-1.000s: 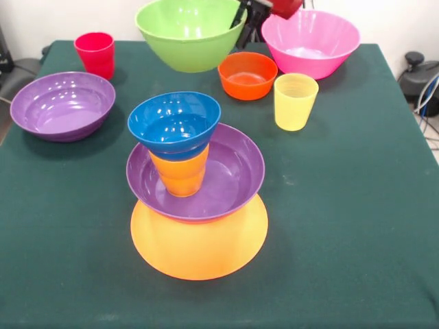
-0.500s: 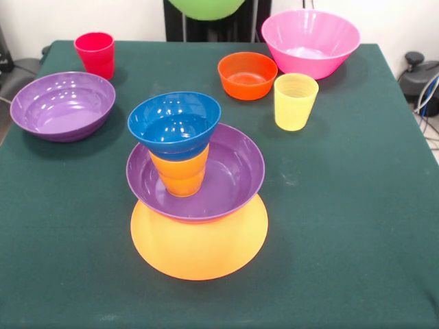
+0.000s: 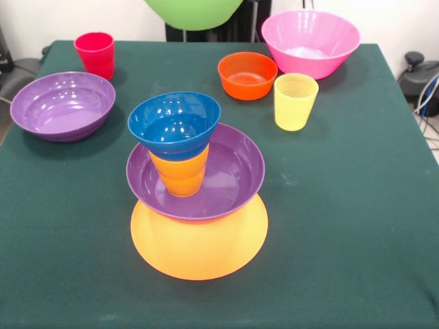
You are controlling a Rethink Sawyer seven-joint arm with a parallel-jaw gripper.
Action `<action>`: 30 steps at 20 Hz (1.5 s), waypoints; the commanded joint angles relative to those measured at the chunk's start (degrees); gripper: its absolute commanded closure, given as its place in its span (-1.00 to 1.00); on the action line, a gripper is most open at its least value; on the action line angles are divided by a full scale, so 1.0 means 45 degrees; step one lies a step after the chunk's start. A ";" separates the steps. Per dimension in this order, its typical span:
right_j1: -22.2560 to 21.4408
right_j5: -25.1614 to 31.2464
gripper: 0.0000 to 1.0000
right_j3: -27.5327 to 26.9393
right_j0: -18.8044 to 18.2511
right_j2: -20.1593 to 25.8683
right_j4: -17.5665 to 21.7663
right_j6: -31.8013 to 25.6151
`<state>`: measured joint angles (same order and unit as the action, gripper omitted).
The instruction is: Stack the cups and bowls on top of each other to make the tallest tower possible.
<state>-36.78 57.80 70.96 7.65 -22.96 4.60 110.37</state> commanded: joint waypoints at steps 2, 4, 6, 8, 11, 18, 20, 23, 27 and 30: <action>0.1328 0.0049 1.00 -0.2124 -0.0568 0.2139 0.1221 -0.2239; 0.1430 0.0335 1.00 -0.2514 -0.0621 0.2238 0.1332 -0.2425; 0.1486 0.0704 1.00 -0.2925 -0.0625 0.2277 0.1426 -0.2618; 0.1508 0.0938 1.00 -0.3235 -0.0686 0.2388 0.1498 -0.2874; 0.1699 0.1005 1.00 -0.3565 -0.0847 0.2685 0.1467 -0.3041; 0.2312 0.1393 1.00 -0.4596 -0.1174 0.3207 0.1551 -0.3481; 0.2388 0.1578 1.00 -0.4899 -0.1254 0.3283 0.1635 -0.3770; 0.2652 0.1472 1.00 -0.5206 -0.1440 0.3515 0.1675 -0.4077; 0.2836 0.0901 1.00 -0.4961 -0.1571 0.3753 0.1684 -0.3971; 0.2697 0.0412 1.00 -0.4294 -0.1621 0.3787 0.1761 -0.3772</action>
<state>-26.12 57.83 49.34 1.70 -13.00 7.93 110.34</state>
